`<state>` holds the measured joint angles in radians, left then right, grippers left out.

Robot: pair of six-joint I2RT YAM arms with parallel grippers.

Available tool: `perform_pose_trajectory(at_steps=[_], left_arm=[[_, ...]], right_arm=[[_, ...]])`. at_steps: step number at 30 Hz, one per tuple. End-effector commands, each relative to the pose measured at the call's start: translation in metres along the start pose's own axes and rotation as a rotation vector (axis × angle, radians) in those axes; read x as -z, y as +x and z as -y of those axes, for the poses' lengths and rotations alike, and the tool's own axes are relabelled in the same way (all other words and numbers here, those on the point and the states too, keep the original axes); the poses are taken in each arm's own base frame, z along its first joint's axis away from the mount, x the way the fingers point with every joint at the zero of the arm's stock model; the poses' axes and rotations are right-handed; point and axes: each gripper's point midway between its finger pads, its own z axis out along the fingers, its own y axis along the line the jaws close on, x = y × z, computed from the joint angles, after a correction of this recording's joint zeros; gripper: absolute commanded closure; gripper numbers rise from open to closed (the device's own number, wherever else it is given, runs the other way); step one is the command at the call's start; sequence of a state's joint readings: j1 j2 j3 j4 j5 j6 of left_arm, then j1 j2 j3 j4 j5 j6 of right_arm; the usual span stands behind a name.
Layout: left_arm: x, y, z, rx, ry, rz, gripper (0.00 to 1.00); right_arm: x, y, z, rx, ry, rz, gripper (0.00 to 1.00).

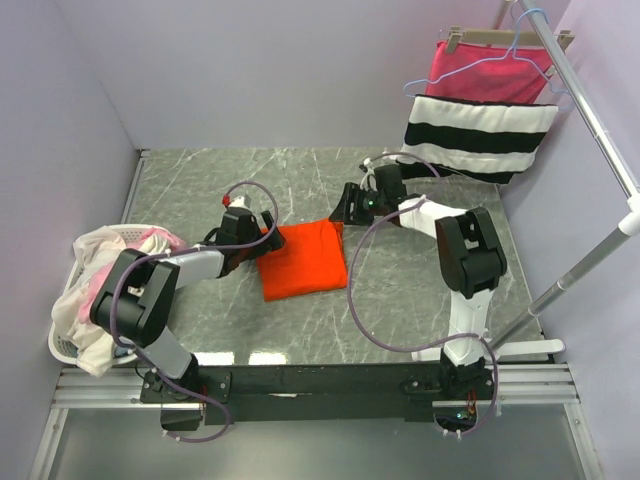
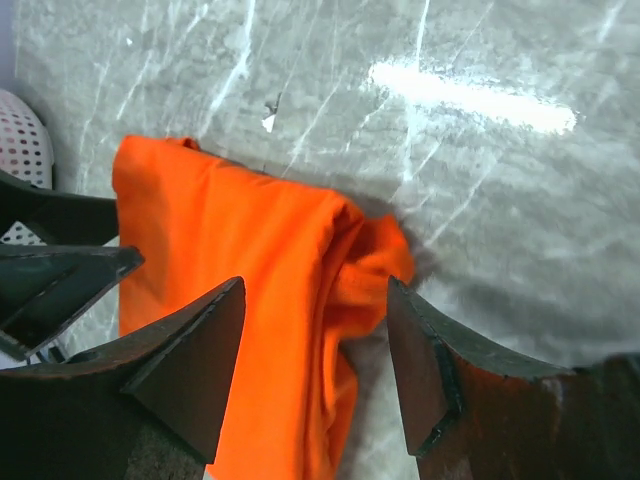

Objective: Fold and stack the t-shirts
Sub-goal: Smooth out wrinkles on the folded tshirt

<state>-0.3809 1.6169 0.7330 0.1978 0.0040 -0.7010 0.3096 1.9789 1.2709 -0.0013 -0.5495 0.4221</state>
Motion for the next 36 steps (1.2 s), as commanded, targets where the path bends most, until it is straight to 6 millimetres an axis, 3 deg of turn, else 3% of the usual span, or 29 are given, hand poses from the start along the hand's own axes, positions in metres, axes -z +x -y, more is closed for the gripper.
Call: perform_pose_trajectory(at_steps=[1, 7, 17, 19, 21, 24, 31, 32, 33, 34, 36], left_arm=[[-0.003, 0.025, -0.017, 0.011, -0.061, -0.095, 0.01], [-0.006, 0.027, -0.017, 0.013, -0.061, -0.102, 0.01], [-0.013, 0.024, -0.014, 0.008, -0.053, -0.105, 0.01], [-0.015, 0.024, -0.013, 0.007, -0.051, -0.108, 0.0], [-0.016, 0.022, -0.012, 0.006, -0.05, -0.107, 0.01], [-0.017, 0.021, -0.012, 0.002, -0.051, -0.102, 0.01], [-0.019, 0.01, -0.011, -0.033, -0.051, -0.08, 0.0], [-0.018, 0.009, -0.012, -0.045, -0.049, -0.077, 0.01], [-0.017, 0.004, -0.01, -0.05, -0.046, -0.067, 0.01], [-0.016, 0.001, -0.009, -0.055, -0.05, -0.056, 0.01], [-0.012, -0.007, -0.006, -0.075, -0.046, -0.042, 0.01]], right_arm=[[-0.011, 0.007, 0.0, -0.005, -0.049, -0.059, 0.34], [-0.016, 0.029, 0.002, -0.022, -0.081, -0.119, 0.34], [-0.024, 0.076, -0.029, -0.087, -0.254, -0.282, 0.38], [-0.024, 0.079, -0.037, -0.095, -0.309, -0.284, 0.53], [-0.024, 0.076, -0.041, -0.097, -0.336, -0.263, 0.79], [-0.024, 0.072, -0.042, -0.099, -0.338, -0.241, 1.0], [-0.004, 0.045, -0.04, -0.06, -0.252, -0.11, 1.0], [-0.003, 0.044, -0.038, -0.053, -0.226, -0.101, 0.93], [0.004, 0.041, -0.04, -0.044, -0.215, -0.091, 0.63], [0.006, 0.042, -0.038, -0.023, -0.195, -0.085, 0.52], [0.012, 0.04, -0.032, -0.012, -0.136, -0.072, 0.41]])
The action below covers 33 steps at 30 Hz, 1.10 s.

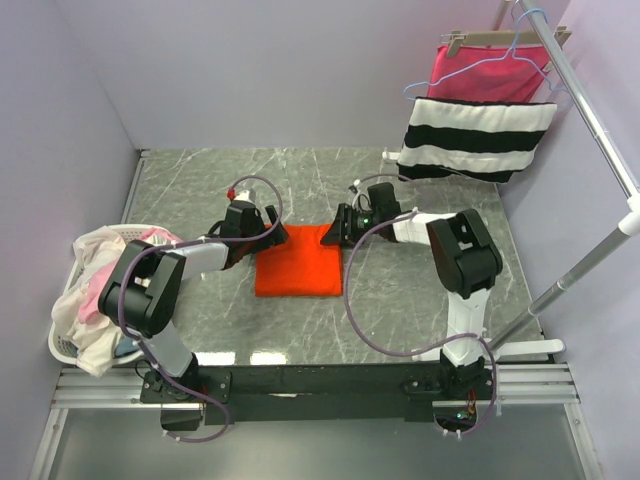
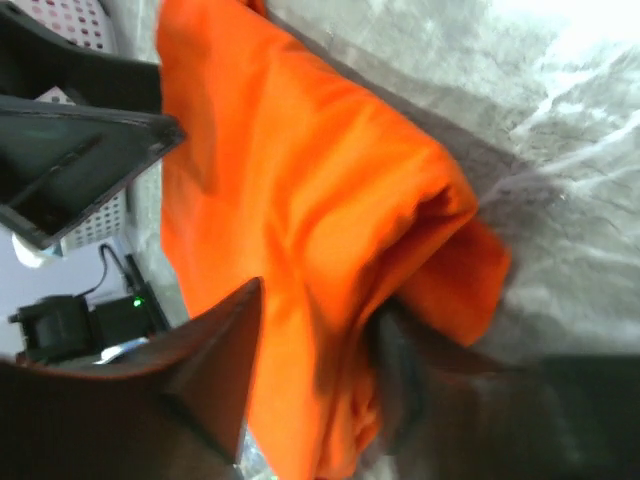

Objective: Fold and stack the t-shirts
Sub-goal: Smooth out wrinkles on the folded tshirt, then put the neatly folded tshirt into the corner of the board with the left arm

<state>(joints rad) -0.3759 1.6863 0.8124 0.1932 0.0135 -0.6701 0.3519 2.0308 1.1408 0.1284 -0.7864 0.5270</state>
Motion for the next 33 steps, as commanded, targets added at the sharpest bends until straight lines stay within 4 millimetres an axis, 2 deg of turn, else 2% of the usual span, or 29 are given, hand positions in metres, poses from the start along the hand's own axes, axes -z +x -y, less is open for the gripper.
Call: perform_pose_trajectory(at_steps=[1, 6, 10, 14, 18, 23, 28, 33], left_arm=[[0.004, -0.002, -0.017, -0.051, -0.082, -0.019, 0.01], [0.018, -0.026, -0.018, -0.058, -0.114, 0.043, 0.01], [0.024, -0.025, -0.029, -0.052, -0.15, 0.032, 0.0], [0.028, -0.008, -0.037, -0.038, -0.148, -0.006, 0.01], [0.025, 0.012, -0.036, -0.014, -0.102, -0.05, 0.0], [0.022, 0.04, -0.019, 0.011, 0.041, -0.143, 0.0], [0.02, 0.056, -0.001, 0.018, 0.174, -0.201, 0.0], [0.016, 0.079, 0.005, 0.029, 0.216, -0.275, 0.02]], right_arm=[[0.029, -0.026, -0.015, 0.125, 0.09, 0.108, 0.39], [0.047, -0.03, -0.003, 0.15, 0.226, 0.155, 0.36], [0.054, -0.029, 0.003, 0.162, 0.279, 0.16, 0.35], [0.055, -0.026, 0.007, 0.158, 0.295, 0.15, 0.35], [0.05, -0.02, 0.013, 0.139, 0.294, 0.125, 0.35], [0.042, -0.014, 0.015, 0.119, 0.262, 0.097, 0.35], [0.032, -0.008, 0.019, 0.087, 0.232, 0.066, 0.35], [0.026, -0.006, 0.022, 0.067, 0.219, 0.058, 0.35]])
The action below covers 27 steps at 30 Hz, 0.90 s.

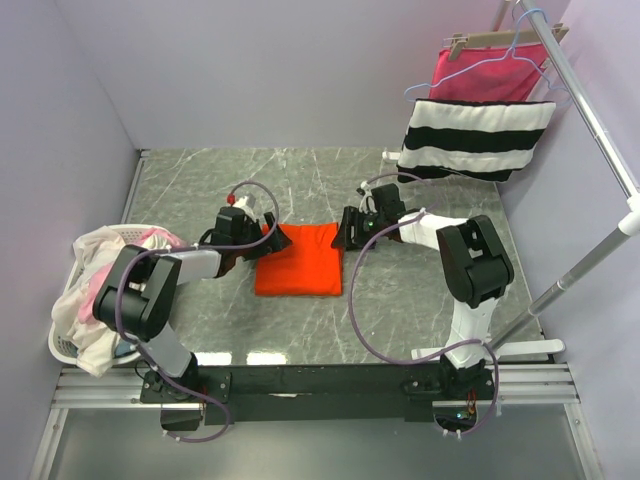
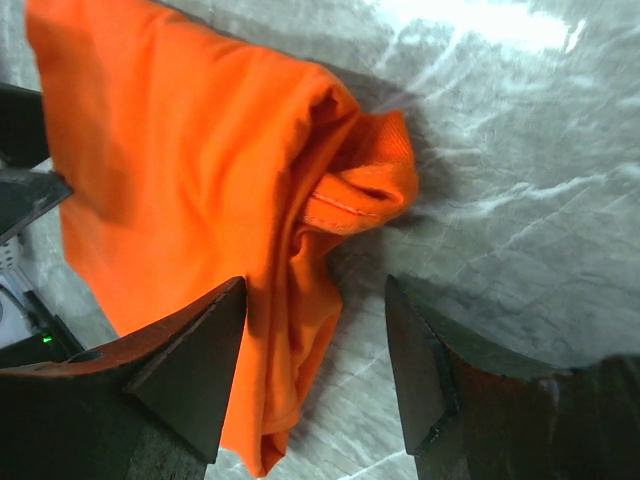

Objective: Fold and stack the t-shirts
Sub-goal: Put the neatly folded tshirt into the corner of the board with the left arm

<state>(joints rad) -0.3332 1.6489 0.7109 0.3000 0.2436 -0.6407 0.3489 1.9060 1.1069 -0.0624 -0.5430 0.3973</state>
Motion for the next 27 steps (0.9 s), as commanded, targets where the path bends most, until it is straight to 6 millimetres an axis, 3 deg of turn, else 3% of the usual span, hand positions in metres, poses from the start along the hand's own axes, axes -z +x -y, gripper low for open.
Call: perform_pose_trajectory(at_steps=[1, 4, 5, 7, 8, 11, 12, 14, 15, 16, 19, 21, 22, 24, 25, 27], left_arm=[[-0.004, 0.061, -0.003, 0.058, 0.053, -0.204, 0.03], [-0.013, 0.069, 0.001, 0.095, 0.097, -0.232, 0.2], [-0.018, 0.068, 0.002, 0.099, 0.108, -0.229, 0.36], [-0.022, 0.066, 0.006, 0.106, 0.128, -0.224, 0.54], [-0.026, 0.06, 0.008, 0.105, 0.124, -0.224, 0.73], [-0.04, 0.036, 0.011, 0.066, 0.092, -0.193, 0.99], [-0.041, 0.034, 0.008, 0.062, 0.063, -0.211, 0.99], [-0.049, -0.002, 0.012, 0.011, 0.03, -0.14, 0.99], [-0.048, -0.005, 0.006, 0.01, -0.011, -0.152, 0.99], [-0.05, -0.038, 0.008, -0.019, -0.024, -0.091, 0.99], [-0.051, -0.088, -0.004, -0.057, -0.12, -0.023, 0.99], [-0.048, -0.119, -0.024, -0.071, -0.184, 0.027, 0.99], [-0.045, -0.14, -0.025, -0.099, -0.197, 0.053, 0.99], [-0.043, -0.162, -0.052, -0.105, -0.26, 0.069, 0.99], [-0.035, -0.186, -0.066, -0.119, -0.297, 0.098, 0.99], [-0.035, -0.2, -0.094, -0.128, -0.355, 0.101, 0.99]], right_arm=[[-0.004, -0.007, -0.004, -0.003, -0.035, 0.01, 0.35], [-0.006, -0.005, -0.002, -0.003, -0.035, -0.001, 0.35], [-0.007, -0.004, -0.002, -0.004, -0.032, -0.005, 0.35], [-0.007, -0.004, 0.0, -0.005, -0.026, -0.005, 0.36], [-0.007, -0.004, 0.0, -0.004, -0.027, -0.003, 0.35], [-0.006, -0.005, 0.0, 0.0, -0.021, -0.001, 0.36], [-0.005, -0.003, 0.002, -0.001, -0.013, -0.001, 0.36], [0.0, -0.006, 0.001, 0.008, 0.001, 0.016, 0.36], [0.001, -0.006, 0.002, 0.013, 0.009, 0.018, 0.36], [0.003, -0.006, 0.003, 0.017, 0.018, 0.02, 0.36], [0.01, -0.009, 0.0, 0.034, 0.029, 0.035, 0.36], [0.014, -0.01, -0.003, 0.037, 0.021, 0.037, 0.36], [0.014, -0.01, -0.006, 0.04, 0.013, 0.038, 0.36], [0.015, -0.01, -0.008, 0.036, 0.001, 0.039, 0.36], [0.015, -0.008, -0.009, 0.034, -0.009, 0.033, 0.36], [0.013, -0.008, -0.01, 0.028, -0.019, 0.028, 0.36]])
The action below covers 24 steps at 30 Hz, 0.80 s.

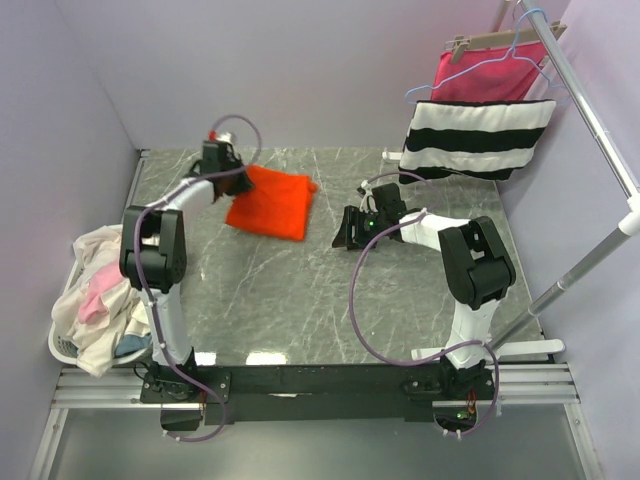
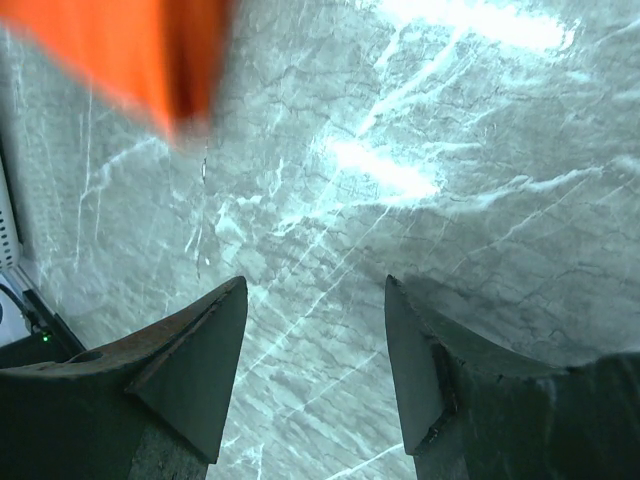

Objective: Fold and stack the t-shirts
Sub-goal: Put the neatly folded tshirt into the corner of the board with the left arm

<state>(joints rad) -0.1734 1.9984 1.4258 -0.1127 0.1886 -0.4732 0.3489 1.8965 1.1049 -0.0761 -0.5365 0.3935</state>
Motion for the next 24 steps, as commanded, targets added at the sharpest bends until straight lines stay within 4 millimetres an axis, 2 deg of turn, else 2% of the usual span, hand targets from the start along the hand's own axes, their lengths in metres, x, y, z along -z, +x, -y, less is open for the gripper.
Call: perform_pose_trajectory(at_steps=[1, 2, 3, 4, 6, 7, 9, 10, 11, 12, 13, 14, 15, 16, 20, 21, 22, 23, 24], left_arm=[[0.006, -0.064, -0.087, -0.055, -0.214, 0.077, 0.99], [0.002, -0.067, -0.104, -0.046, -0.241, 0.075, 0.99], [0.006, -0.092, -0.113, -0.055, -0.267, 0.123, 0.99], [0.013, -0.107, -0.142, -0.026, -0.312, 0.146, 0.99], [0.012, -0.117, -0.174, -0.005, -0.357, 0.149, 0.99], [0.025, -0.147, -0.188, 0.009, -0.359, 0.205, 0.99], [0.023, -0.156, -0.217, 0.014, -0.386, 0.206, 0.99], [0.036, -0.186, -0.228, 0.008, -0.407, 0.271, 0.99], [0.028, -0.185, -0.242, 0.01, -0.419, 0.262, 0.99], [0.029, -0.19, -0.251, 0.01, -0.427, 0.265, 0.99], [0.031, -0.207, -0.263, 0.008, -0.43, 0.3, 0.99], [0.03, -0.212, -0.266, 0.003, -0.419, 0.31, 0.99], [0.036, -0.228, -0.269, -0.014, -0.426, 0.349, 0.99], [0.032, -0.227, -0.279, -0.014, -0.441, 0.35, 0.99], [0.037, -0.236, -0.292, -0.03, -0.49, 0.41, 0.97], [0.038, -0.235, -0.297, -0.028, -0.517, 0.417, 0.89], [0.042, -0.237, -0.298, -0.028, -0.536, 0.441, 0.58], [0.045, -0.237, -0.301, -0.026, -0.551, 0.455, 0.4], [0.045, -0.226, -0.309, -0.01, -0.586, 0.446, 0.18]], right_arm=[[0.008, -0.006, -0.01, 0.023, -0.034, 0.018, 0.36], [0.007, -0.007, -0.011, 0.023, -0.041, 0.017, 0.36], [0.006, -0.006, -0.011, 0.017, -0.045, 0.011, 0.36], [0.003, -0.003, -0.01, 0.014, -0.048, 0.0, 0.36], [0.001, -0.003, -0.01, 0.008, -0.051, -0.004, 0.36], [-0.001, -0.001, -0.008, 0.003, -0.05, -0.01, 0.36], [-0.003, -0.001, -0.008, 0.0, -0.056, -0.016, 0.36], [-0.005, 0.001, -0.005, -0.005, -0.054, -0.021, 0.36], [-0.006, -0.001, -0.006, -0.007, -0.057, -0.021, 0.36], [-0.008, 0.0, -0.006, -0.007, -0.059, -0.024, 0.36], [-0.009, 0.001, -0.004, -0.012, -0.058, -0.03, 0.36], [-0.01, 0.0, -0.004, -0.015, -0.061, -0.031, 0.36], [-0.012, 0.0, -0.004, -0.017, -0.061, -0.035, 0.36], [-0.014, 0.003, -0.002, -0.02, -0.058, -0.044, 0.36], [-0.018, 0.0, -0.002, -0.025, -0.06, -0.053, 0.36], [-0.02, 0.001, -0.002, -0.023, -0.061, -0.059, 0.36], [-0.02, 0.0, -0.002, -0.027, -0.06, -0.06, 0.36], [-0.02, 0.0, -0.003, -0.027, -0.062, -0.061, 0.36], [-0.021, 0.0, -0.004, -0.022, -0.063, -0.06, 0.36]])
